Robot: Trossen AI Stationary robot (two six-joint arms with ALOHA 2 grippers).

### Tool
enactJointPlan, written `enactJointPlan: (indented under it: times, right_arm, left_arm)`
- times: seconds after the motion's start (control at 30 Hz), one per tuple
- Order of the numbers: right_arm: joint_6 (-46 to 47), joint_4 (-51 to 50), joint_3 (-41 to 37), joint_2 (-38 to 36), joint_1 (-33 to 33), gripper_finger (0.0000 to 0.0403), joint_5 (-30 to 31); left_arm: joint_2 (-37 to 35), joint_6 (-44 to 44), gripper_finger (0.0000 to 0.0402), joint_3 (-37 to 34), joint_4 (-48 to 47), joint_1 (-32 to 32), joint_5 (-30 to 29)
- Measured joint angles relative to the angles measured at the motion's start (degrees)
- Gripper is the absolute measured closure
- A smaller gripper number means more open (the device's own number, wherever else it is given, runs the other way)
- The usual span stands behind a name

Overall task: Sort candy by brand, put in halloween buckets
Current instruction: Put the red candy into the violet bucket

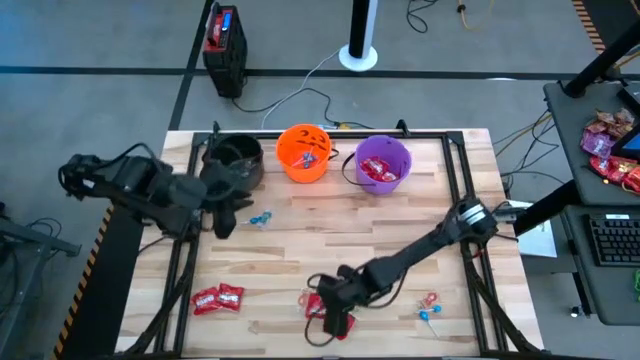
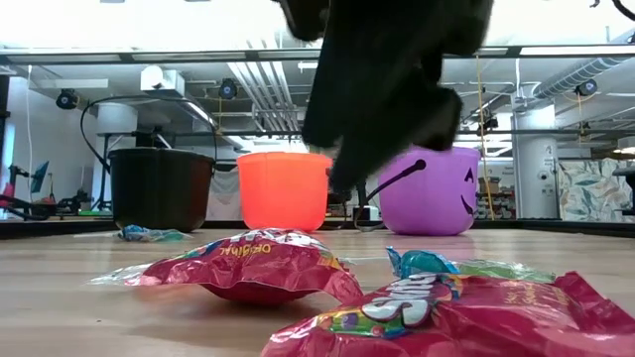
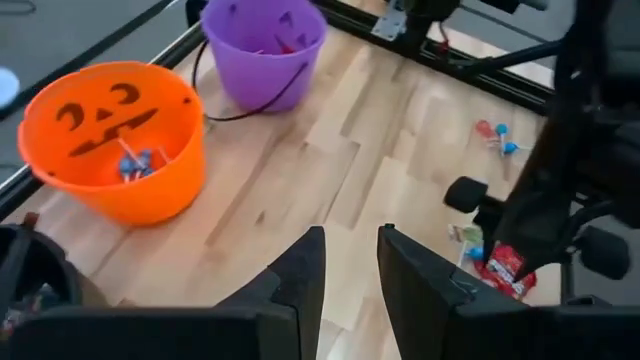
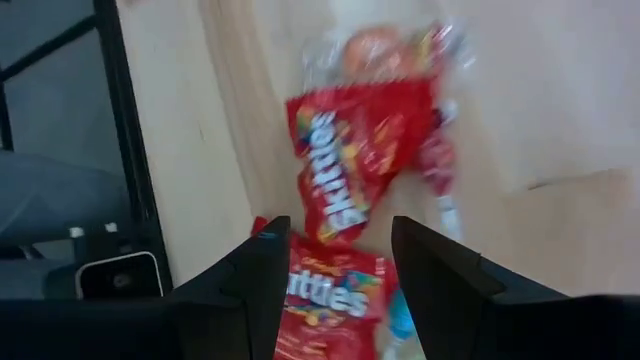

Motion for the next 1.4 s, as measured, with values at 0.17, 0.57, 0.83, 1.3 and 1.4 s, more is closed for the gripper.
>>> enactJointPlan:
  times: [0.17, 0.57, 0.83, 1.3, 1.4]
  right_arm:
    - [2.63, 0.08, 2.53, 5.67, 0.34, 0.0234, -0.02]
    - [3.81, -0.15, 3.54, 8.06, 0.38, 0.0296, 2.84]
    - [0.50, -0.46, 3.38, 4.74, 0.28, 0.0386, 3.37]
    - [-4.57, -17.87, 3.38, -15.68, -9.37, 0.0390, 13.63]
    - [-8.34, -24.95, 3.38, -21.31, -15.69, 0.0390, 15.98]
  left_arm:
    - [1.02, -1.21, 0.0322, 0.00, 0.02, -5.31, -2.91]
    - [4.79, -0.42, 0.0322, 0.00, -0.04, -5.75, -2.75]
    - [6.79, 1.70, 0.0322, 0.00, -0.16, -5.75, -2.68]
    - [10.05, -12.34, 0.0322, -1.08, -6.71, -8.12, 21.24]
    - [12.03, -20.80, 0.0322, -1.58, -8.26, -11.22, 24.51]
